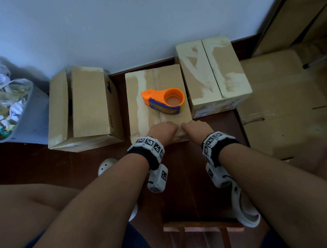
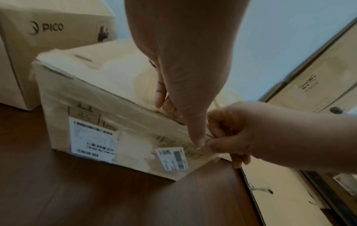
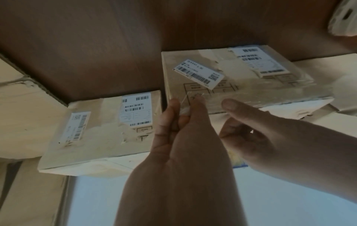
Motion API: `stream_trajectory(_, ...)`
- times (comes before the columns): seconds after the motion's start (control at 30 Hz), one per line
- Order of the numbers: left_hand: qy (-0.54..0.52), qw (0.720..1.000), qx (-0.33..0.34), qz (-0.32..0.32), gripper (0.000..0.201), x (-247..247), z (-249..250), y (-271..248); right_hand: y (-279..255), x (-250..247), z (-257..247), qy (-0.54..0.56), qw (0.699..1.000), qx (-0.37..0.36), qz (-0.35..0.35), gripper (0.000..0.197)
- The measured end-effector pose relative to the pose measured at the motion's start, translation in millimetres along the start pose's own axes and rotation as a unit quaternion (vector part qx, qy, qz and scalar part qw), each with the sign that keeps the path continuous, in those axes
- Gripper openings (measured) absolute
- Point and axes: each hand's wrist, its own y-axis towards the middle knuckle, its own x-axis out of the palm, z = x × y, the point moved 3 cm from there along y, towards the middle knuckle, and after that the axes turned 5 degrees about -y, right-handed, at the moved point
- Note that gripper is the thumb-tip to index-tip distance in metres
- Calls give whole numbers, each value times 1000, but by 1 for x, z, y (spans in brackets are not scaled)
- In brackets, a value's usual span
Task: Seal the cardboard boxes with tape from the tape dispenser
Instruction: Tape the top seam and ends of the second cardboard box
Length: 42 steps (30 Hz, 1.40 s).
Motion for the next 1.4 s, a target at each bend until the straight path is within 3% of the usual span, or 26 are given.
stream_trajectory(0.17,8,1000,-5,9,44,16,3,9,-1,7,7,73,997,-10,-2,27)
stream_trajectory(0.27,10,1000,15,5,43,17,-1,12,-8,7,17,173,985,-15,6,16)
stream_trajectory(0.37,-2,1000,21,-9,41,15,-5,15,-18,5,42,330,934,99,93,23)
stream_trajectory(0.43,-13,999,20,-22,41,14,-6,17,-24,14,62,367,903,189,118,31)
stream_trajectory(0.57,-27,999,26,-24,38,10,-5,17,-33,33,66,395,900,184,5,39)
stream_trajectory(0.7,-39,998,37,-10,27,10,-5,16,-26,36,45,403,904,142,-11,45)
stream_trajectory(0.83,-50,998,41,-9,24,14,-8,16,-10,39,35,326,935,136,-42,44)
stream_trajectory(0.93,-57,997,46,-5,25,15,-8,17,-5,40,33,304,940,140,-63,55)
stream_trajectory(1.03,-59,997,49,0,26,17,-9,17,1,46,31,336,928,129,-92,54)
stream_trajectory(1.13,-61,997,49,3,27,18,-11,18,-4,56,33,459,869,140,-123,57)
stream_trajectory(1.3,-75,996,46,6,28,20,-14,19,-26,62,38,699,641,291,-127,79)
stream_trajectory(1.4,-76,996,47,12,28,20,-13,19,-21,52,18,772,553,253,-184,78)
